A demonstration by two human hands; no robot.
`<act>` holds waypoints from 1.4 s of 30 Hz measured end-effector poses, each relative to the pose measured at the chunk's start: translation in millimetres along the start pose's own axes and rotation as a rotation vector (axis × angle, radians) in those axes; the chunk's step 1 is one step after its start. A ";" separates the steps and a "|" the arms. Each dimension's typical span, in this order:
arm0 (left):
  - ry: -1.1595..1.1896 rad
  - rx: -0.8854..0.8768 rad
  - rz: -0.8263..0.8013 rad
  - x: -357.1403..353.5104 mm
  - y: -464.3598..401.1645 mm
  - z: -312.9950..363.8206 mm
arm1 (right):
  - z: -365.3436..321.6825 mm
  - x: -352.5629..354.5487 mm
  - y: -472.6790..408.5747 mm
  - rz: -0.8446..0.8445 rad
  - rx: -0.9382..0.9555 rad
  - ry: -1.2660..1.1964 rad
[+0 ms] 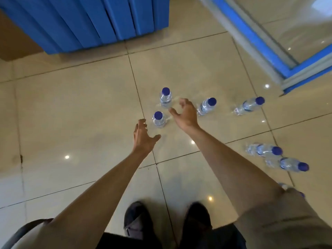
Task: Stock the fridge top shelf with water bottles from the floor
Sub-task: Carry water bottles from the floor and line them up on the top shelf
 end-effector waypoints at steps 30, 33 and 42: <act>0.167 -0.162 0.174 46.9 44.9 58.5 | -91.7 35.7 15.6 0.016 0.157 -0.049; 0.189 -0.130 0.207 85.7 115.8 110.3 | -157.6 70.8 77.7 -0.012 0.165 -0.056; 0.163 -0.140 0.324 216.6 314.4 292.4 | -385.6 178.1 257.2 -0.057 0.298 -0.080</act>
Point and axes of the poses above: each hand's wrist, its own y-axis away from the middle knuckle, its own x-axis out of the back of the hand, z = x × y, the point moved 2 cm from there along -y, towards the middle knuckle, and after that the axes turned 15 degrees about -z, right-handed, at the moved point
